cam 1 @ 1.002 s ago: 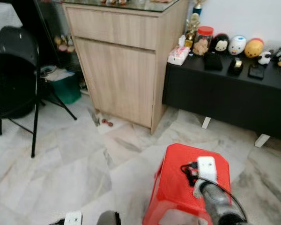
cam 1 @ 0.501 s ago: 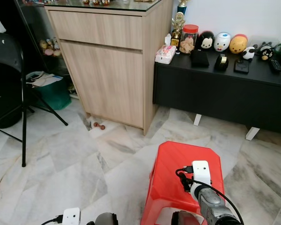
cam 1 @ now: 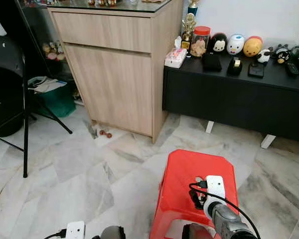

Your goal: Hang keys on a hook

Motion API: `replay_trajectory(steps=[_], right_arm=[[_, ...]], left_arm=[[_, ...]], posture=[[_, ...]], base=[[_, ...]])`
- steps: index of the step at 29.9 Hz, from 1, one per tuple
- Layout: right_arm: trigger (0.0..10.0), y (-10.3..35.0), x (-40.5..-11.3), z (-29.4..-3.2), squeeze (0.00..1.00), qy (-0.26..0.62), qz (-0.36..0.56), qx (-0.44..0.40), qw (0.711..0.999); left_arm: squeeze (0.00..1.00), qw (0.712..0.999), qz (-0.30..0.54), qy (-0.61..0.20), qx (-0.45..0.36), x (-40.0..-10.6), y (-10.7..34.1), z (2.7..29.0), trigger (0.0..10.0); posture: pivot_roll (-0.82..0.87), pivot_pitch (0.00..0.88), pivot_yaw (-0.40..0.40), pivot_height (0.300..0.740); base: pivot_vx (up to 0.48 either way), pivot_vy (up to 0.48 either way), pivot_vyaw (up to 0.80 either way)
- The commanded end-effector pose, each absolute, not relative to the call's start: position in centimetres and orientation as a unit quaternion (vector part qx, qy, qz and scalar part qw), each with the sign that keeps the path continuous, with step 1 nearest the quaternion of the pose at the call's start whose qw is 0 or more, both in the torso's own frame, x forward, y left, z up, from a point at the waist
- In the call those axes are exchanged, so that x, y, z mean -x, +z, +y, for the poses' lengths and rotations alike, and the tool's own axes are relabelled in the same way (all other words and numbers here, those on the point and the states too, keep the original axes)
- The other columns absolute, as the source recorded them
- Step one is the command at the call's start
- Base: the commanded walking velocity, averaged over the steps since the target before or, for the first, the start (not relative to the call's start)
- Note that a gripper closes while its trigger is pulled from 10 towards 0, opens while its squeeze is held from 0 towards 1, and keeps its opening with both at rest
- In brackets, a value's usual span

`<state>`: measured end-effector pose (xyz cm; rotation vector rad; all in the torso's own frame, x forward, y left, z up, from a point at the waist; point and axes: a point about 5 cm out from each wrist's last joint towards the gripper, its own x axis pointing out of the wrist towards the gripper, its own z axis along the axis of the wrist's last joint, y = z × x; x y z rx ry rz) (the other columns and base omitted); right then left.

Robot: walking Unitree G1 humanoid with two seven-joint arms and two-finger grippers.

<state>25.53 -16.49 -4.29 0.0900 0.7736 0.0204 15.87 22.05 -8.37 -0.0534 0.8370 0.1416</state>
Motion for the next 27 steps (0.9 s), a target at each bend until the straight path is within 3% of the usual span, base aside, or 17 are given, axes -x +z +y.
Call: replay_trajectory(steps=[1, 27], right_arm=[[10.0, -4.16, -25.78, -16.24, 0.00, 0.013, 0.381, -0.045, 0.924], [10.0, -4.85, -24.99, -15.83, 0.00, 0.001, 0.408, -0.068, 0.911]], left_arm=[[0.00, 0.901, 0.429, 0.064, 0.030, -14.73, -8.99, 21.65, 10.0], [0.00, 0.901, 0.429, 0.064, 0.034, -14.66, -9.02, 21.61, 10.0]], posture=[[0.04, 0.043, -0.015, 0.617], [0.04, 0.048, -0.013, 0.617]], base=[[0.000, 0.000, 0.00], [0.000, 0.000, 0.00]])
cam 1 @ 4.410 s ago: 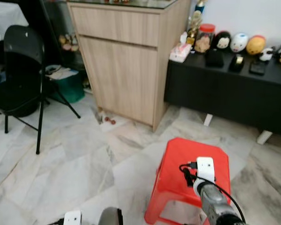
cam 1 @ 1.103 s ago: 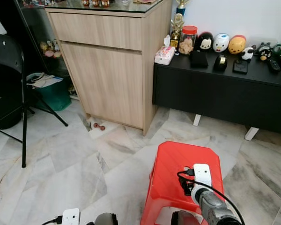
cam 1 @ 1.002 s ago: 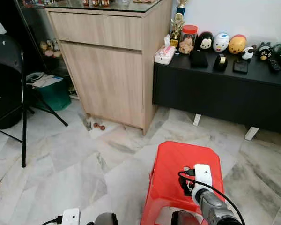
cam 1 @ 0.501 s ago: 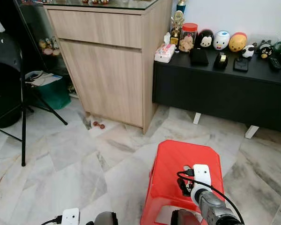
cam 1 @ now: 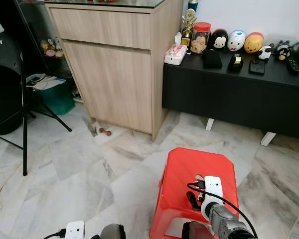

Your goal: Hang keys on a hook

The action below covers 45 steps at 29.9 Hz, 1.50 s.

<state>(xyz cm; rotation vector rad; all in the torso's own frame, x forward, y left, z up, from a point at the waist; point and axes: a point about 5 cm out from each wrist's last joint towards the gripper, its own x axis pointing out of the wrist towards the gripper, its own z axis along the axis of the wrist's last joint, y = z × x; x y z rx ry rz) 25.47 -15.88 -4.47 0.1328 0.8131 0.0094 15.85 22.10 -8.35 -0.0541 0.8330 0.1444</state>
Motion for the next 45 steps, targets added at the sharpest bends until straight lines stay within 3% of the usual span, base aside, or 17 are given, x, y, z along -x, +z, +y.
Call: replay_trajectory(steps=[1, 16, 17, 18, 19, 45], right_arm=[[10.0, -4.85, -24.99, -15.83, 0.00, 0.001, 0.408, -0.068, 0.911], [10.0, -5.15, -24.59, -16.10, 0.00, -0.010, 0.418, -0.067, 0.906], [8.6, -5.17, -24.55, -16.10, 0.00, -0.009, 0.418, -0.067, 0.906], [8.6, -5.20, -24.51, -16.09, 0.00, -0.009, 0.419, -0.068, 0.906], [0.0, -5.23, -24.47, -16.07, 0.00, -0.009, 0.419, -0.068, 0.905], [0.0, -5.06, -24.69, -16.14, 0.00, -0.010, 0.414, -0.070, 0.908]], left_arm=[[0.00, 0.901, 0.429, 0.064, 0.034, -14.66, -9.02, 21.61, 10.0], [0.00, 0.901, 0.428, 0.063, 0.036, -14.63, -9.05, 21.46, 10.0], [0.00, 0.901, 0.428, 0.063, 0.036, -14.62, -9.05, 21.45, 10.0], [0.00, 0.901, 0.428, 0.064, 0.036, -14.61, -9.06, 21.44, 10.0], [0.00, 0.901, 0.428, 0.064, 0.037, -14.60, -9.06, 21.45, 10.0], [0.00, 0.900, 0.430, 0.060, 0.037, -14.75, -9.02, 21.53, 10.0]], posture=[[0.04, 0.048, -0.013, 0.617], [0.04, 0.059, -0.018, 0.617], [0.04, 0.059, -0.020, 0.617], [0.04, 0.057, -0.020, 0.617], [0.04, 0.056, -0.020, 0.617], [0.04, 0.061, -0.016, 0.617]], base=[[0.000, 0.000, 0.00], [0.000, 0.000, 0.00], [0.000, 0.000, 0.00], [0.000, 0.000, 0.00], [0.000, 0.000, 0.00], [0.000, 0.000, 0.00]])
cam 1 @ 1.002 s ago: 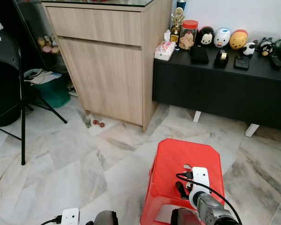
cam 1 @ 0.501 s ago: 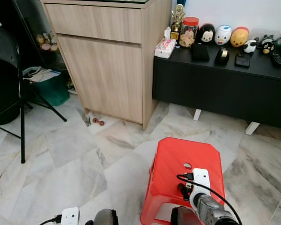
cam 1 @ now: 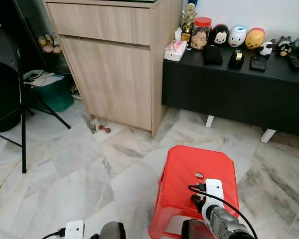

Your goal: Hang keys on a hook

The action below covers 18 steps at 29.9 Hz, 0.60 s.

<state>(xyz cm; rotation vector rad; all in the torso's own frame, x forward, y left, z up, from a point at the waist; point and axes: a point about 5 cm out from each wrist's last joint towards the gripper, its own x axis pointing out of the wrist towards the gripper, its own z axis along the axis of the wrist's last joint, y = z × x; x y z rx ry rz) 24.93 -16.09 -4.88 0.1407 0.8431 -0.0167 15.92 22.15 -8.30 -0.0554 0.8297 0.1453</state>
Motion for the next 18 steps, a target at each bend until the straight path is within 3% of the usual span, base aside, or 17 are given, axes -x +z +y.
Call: replay_trajectory(steps=[1, 18], right_arm=[[0.0, -5.05, -24.71, -16.13, 0.00, -0.010, 0.414, -0.069, 0.908], [0.0, -4.89, -24.91, -16.09, 0.00, -0.001, 0.409, -0.058, 0.911]], left_arm=[[0.00, 0.900, 0.430, 0.060, 0.036, -14.75, -9.02, 21.53, 10.0], [0.00, 0.898, 0.436, 0.048, 0.030, -14.64, -9.08, 21.51, 10.0]], posture=[[0.04, 0.060, -0.015, 0.617], [0.04, 0.028, -0.022, 0.617]], base=[[0.000, 0.000, 0.00], [0.000, 0.000, 0.00]])
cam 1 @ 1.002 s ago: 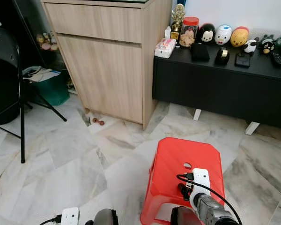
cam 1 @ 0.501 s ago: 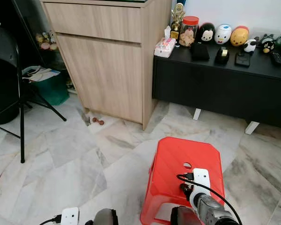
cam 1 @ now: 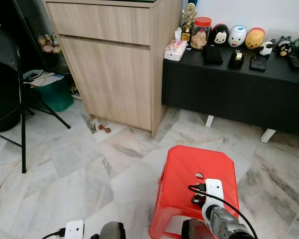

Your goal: Hang keys on a hook

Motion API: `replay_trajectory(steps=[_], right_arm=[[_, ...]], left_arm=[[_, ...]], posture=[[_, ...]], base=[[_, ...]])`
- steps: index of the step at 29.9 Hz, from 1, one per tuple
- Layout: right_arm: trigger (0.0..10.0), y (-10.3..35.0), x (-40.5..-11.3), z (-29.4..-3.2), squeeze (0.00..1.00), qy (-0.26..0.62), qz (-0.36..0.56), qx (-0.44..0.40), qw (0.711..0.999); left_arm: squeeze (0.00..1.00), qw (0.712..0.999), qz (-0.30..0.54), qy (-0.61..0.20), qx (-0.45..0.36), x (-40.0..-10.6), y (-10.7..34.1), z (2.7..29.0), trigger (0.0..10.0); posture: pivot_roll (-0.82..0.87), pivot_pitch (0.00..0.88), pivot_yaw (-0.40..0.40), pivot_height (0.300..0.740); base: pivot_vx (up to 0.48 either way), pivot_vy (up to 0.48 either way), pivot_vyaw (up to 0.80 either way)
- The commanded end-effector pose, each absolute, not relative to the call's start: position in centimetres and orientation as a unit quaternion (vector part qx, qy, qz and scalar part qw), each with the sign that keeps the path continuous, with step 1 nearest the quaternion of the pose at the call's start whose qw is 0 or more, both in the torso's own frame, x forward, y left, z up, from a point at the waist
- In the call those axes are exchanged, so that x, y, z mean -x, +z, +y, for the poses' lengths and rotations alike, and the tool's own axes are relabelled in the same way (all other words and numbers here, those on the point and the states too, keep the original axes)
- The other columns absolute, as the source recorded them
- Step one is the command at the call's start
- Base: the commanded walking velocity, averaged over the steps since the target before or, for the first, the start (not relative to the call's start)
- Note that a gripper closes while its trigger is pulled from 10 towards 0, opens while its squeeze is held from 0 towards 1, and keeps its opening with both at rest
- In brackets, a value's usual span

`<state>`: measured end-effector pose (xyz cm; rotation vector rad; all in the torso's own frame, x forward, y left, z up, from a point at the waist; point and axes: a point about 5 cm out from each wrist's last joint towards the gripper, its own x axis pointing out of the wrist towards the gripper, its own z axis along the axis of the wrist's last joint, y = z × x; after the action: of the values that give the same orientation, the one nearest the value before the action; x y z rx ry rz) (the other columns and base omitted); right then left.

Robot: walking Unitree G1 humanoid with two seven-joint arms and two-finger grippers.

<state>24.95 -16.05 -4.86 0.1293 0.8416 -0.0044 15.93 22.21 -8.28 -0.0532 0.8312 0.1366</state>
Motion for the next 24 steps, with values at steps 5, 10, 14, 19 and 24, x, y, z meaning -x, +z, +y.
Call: replay_trajectory(steps=[5, 10, 14, 19, 24], right_arm=[[0.0, -4.7, -25.2, -15.8, 0.00, 0.012, 0.403, -0.049, 0.914], [0.0, -4.5, -25.5, -15.5, 0.00, 0.019, 0.391, -0.043, 0.919], [0.0, -3.7, -26.4, -15.8, 0.00, 0.012, 0.361, -0.043, 0.931], [0.0, -2.4, -27.6, -16.2, 0.00, 0.007, 0.313, -0.029, 0.949], [10.0, -1.0, -28.6, -16.9, 0.00, -0.013, 0.254, -0.019, 0.967]], left_arm=[[0.00, 0.898, 0.436, 0.046, 0.030, -14.7, -9.1, 21.5, 10.0], [0.00, 0.898, 0.437, 0.045, 0.030, -14.7, -9.1, 21.5, 10.0], [0.00, 0.898, 0.436, 0.047, 0.029, -14.8, -9.0, 21.5, 10.0], [0.00, 0.899, 0.435, 0.048, 0.027, -14.8, -9.0, 21.5, 10.0], [0.00, 0.899, 0.434, 0.050, 0.025, -14.9, -9.0, 21.5, 10.0]], posture=[[0.04, 0.020, -0.024, 0.617], [0.04, 0.008, -0.023, 0.617], [0.04, 0.004, -0.023, 0.617], [0.04, 0.000, -0.024, 0.617], [0.04, 0.000, -0.027, 0.617]], base=[[0.000, 0.000, 0.00], [0.000, 0.000, 0.00], [0.000, 0.000, 0.00], [0.000, 0.000, 0.00], [0.000, 0.000, 0.00]])
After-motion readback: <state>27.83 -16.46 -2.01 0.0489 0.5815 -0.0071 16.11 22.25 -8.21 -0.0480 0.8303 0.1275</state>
